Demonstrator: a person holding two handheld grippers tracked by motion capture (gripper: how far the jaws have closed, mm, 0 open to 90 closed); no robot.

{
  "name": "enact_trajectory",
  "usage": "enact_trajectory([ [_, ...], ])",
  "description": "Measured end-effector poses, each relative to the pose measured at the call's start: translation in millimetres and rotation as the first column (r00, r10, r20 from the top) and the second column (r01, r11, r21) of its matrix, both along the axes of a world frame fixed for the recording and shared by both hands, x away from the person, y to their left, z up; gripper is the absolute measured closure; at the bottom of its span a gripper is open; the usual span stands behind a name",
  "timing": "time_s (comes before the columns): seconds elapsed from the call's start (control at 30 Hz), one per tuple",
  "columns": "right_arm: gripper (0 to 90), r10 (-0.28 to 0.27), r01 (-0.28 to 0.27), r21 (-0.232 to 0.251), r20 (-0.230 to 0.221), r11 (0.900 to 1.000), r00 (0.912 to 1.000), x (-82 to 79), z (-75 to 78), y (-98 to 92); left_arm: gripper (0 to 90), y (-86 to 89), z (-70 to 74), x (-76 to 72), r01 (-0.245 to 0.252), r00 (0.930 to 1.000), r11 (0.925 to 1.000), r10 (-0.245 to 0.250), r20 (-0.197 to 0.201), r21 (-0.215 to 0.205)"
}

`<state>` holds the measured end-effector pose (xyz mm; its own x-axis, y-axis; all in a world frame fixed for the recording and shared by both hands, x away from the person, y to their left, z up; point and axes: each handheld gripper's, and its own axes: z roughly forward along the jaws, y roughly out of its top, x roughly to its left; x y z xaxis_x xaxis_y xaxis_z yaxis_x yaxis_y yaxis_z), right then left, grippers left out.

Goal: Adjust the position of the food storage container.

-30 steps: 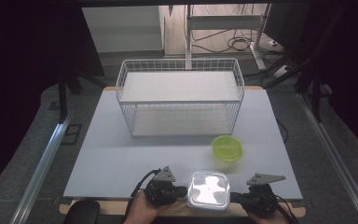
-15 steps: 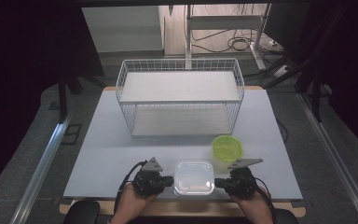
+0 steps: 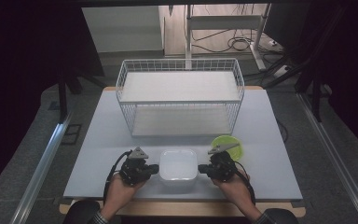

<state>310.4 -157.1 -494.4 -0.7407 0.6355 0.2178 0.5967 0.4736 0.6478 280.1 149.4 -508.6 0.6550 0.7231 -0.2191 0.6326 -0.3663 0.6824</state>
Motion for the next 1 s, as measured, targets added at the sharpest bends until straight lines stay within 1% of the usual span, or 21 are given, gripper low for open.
enact_trajectory([
  [0.03,88.8,0.007,-0.007,0.006,-0.002,1.0,1.0,5.1,-1.3,1.7,83.1,3.6,-1.8,2.6,-0.004,0.9999,0.9998,0.004,-0.011,-0.018],
  [0.1,88.3,0.01,-0.01,0.012,-0.003,1.0,0.9999,5.8,-0.8,0.6,81.5,6.8,-1.4,2.9,-0.009,0.9999,0.9997,0.009,-0.005,-0.023],
  [0.13,88.1,0.01,-0.01,0.01,0.012,1.0,0.9999,5.3,1.9,-1.0,81.2,8.8,0.1,2.8,-0.012,0.9999,0.9996,0.012,0.001,-0.024],
  [0.17,88.1,0.01,-0.01,0.01,0.012,1.0,0.9999,5.3,1.9,-1.0,80.9,8.8,0.1,2.8,-0.012,0.9999,0.9996,0.012,0.001,-0.024],
  [0.23,87.9,-0.002,0.002,0.015,0.049,1.0,0.9988,4.9,11.2,-4.7,80.5,13.6,2.7,3.0,-0.025,0.9994,0.9995,0.026,0.022,-0.019],
  [0.27,88.0,-0.017,0.016,0.014,0.099,1.0,0.9949,8.1,21.4,-7.9,79.7,16.3,3.3,3.4,-0.035,0.9991,0.9991,0.036,0.022,-0.023],
  [0.3,88.0,-0.026,0.025,0.005,0.123,1.0,0.992,11.5,25.2,-8.5,79.4,19.4,3.4,4.1,-0.041,0.9989,0.9989,0.041,0.024,-0.024],
  [0.33,88.0,-0.035,0.036,-0.005,0.137,0.999,0.99,16.2,27.6,-8.6,79.1,24.2,2.8,5.2,-0.053,0.9982,0.9983,0.053,0.027,-0.024],
  [0.37,88.0,-0.035,0.036,-0.005,0.137,0.999,0.99,16.2,27.6,-8.6,78.7,24.2,2.8,5.2,-0.053,0.9982,0.9983,0.053,0.027,-0.024],
  [0.4,88.0,-0.04,0.042,-0.01,0.137,0.999,0.9897,22.4,28.1,-8.9,78.7,26.0,2.5,5.6,-0.055,0.9981,0.9981,0.056,0.027,-0.027],
  [0.43,88.0,-0.044,0.048,-0.024,0.123,0.999,0.9914,34.9,25.2,-8.6,78.1,28.5,1.7,6.3,-0.05,0.9983,0.9982,0.051,0.027,-0.034],
  [0.5,88.1,-0.05,0.054,-0.039,0.1,0.998,0.9937,43.5,19.3,-8.4,76.5,29.4,0.3,6.7,-0.049,0.9983,0.9985,0.05,0.03,-0.026],
  [0.53,88.1,-0.05,0.054,-0.049,0.096,0.997,0.9942,46.0,16.5,-8.9,75.6,29.4,-0.6,7.1,-0.048,0.9984,0.9987,0.048,0.028,-0.02],
  [0.57,88.8,-0.052,0.058,-0.058,0.098,0.997,0.9939,47.2,14.0,-9.7,74.8,29.0,-1.7,7.3,-0.046,0.9986,0.9988,0.046,0.025,-0.017],
  [0.6,88.8,-0.052,0.058,-0.058,0.098,0.997,0.9939,47.2,14.0,-9.7,73.8,29.0,-1.7,7.3,-0.046,0.9986,0.9988,0.046,0.025,-0.017],
  [0.67,88.7,-0.061,0.067,-0.057,0.093,0.996,0.9937,47.2,12.9,-13.0,72.7,27.5,-3.3,7.3,-0.043,0.9988,0.9991,0.043,0.026,-0.004],
  [0.7,88.7,-0.073,0.082,-0.07,0.119,0.994,0.9902,45.8,15.8,-17.0,71.5,25.8,-3.8,6.5,-0.037,0.9989,0.9993,0.037,0.03,0.006],
  [0.77,88.7,-0.081,0.09,-0.068,0.125,0.994,0.9888,45.5,17.3,-20.0,70.8,25.2,-3.9,6.0,-0.035,0.9988,0.9994,0.034,0.033,0.009],
  [0.9,88.7,-0.117,0.125,-0.06,0.125,0.99,0.9853,45.2,18.7,-36.6,69.5,25.0,-4.1,5.8,-0.029,0.999,0.9995,0.029,0.035,0.014],
  [0.97,88.7,-0.136,0.146,-0.068,0.128,0.987,0.9824,45.4,17.9,-45.5,69.4,25.5,-4.7,6.3,-0.03,0.999,0.9994,0.029,0.033,0.015],
  [1.0,88.7,-0.154,0.165,-0.071,0.132,0.984,0.9792,46.9,16.7,-53.1,69.3,25.8,-5.1,6.6,-0.03,0.9991,0.9994,0.029,0.03,0.015],
])
